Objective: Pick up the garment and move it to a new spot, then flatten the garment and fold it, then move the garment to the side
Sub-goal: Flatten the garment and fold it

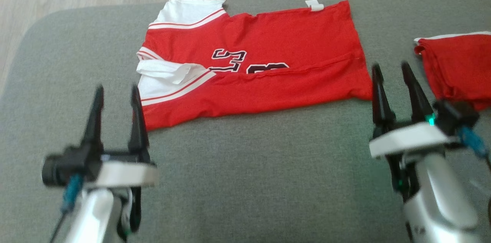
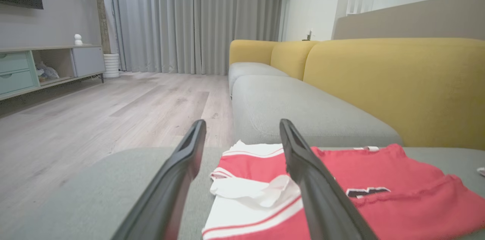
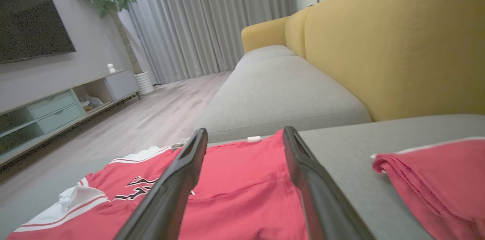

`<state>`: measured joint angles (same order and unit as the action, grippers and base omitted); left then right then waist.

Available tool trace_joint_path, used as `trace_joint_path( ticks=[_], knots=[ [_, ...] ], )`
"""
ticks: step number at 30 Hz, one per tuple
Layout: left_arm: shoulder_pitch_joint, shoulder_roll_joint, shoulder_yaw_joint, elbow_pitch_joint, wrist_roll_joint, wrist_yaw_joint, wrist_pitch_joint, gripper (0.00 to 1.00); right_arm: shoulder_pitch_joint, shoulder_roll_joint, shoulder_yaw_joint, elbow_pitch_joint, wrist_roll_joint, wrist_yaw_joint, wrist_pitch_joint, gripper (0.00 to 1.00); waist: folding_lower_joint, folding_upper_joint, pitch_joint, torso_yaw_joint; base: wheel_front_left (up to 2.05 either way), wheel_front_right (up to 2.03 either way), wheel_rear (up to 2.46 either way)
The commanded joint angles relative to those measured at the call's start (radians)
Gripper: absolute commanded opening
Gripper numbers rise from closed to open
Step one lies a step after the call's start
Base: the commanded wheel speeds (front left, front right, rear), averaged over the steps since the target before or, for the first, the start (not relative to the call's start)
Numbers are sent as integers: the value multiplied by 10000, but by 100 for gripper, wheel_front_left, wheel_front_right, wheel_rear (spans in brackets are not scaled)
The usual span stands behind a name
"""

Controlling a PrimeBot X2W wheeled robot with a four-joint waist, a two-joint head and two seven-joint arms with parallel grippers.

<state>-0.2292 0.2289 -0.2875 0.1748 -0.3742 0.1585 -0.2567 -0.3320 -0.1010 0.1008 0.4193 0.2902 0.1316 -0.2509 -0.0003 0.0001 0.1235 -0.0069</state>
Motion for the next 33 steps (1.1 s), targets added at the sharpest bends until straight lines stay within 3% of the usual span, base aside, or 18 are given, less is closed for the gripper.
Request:
trace_joint_path(
  ticks=[1,11,24,33],
  knots=[
    [31,44,619,-370,250,-66,-50,100,77,212,-108,-690,-264,-9,-107,100,3,-1,-58,-63,0,0,0],
    [741,-518,1553,343,927,-816,-50,100,1134,501,50,-1451,-865,-9,-108,100,3,-1,104,-293,0,0,0],
    [-1235,-95,1801,4325,1048,-1015,451,100,840,506,402,-1600,-798,-9,-108,100,3,-1,976,-685,0,0,0],
    [-1972,109,1777,5728,795,-1425,574,100,635,506,504,-1606,-739,-9,-108,100,3,-1,1329,-1025,0,0,0]
  ],
)
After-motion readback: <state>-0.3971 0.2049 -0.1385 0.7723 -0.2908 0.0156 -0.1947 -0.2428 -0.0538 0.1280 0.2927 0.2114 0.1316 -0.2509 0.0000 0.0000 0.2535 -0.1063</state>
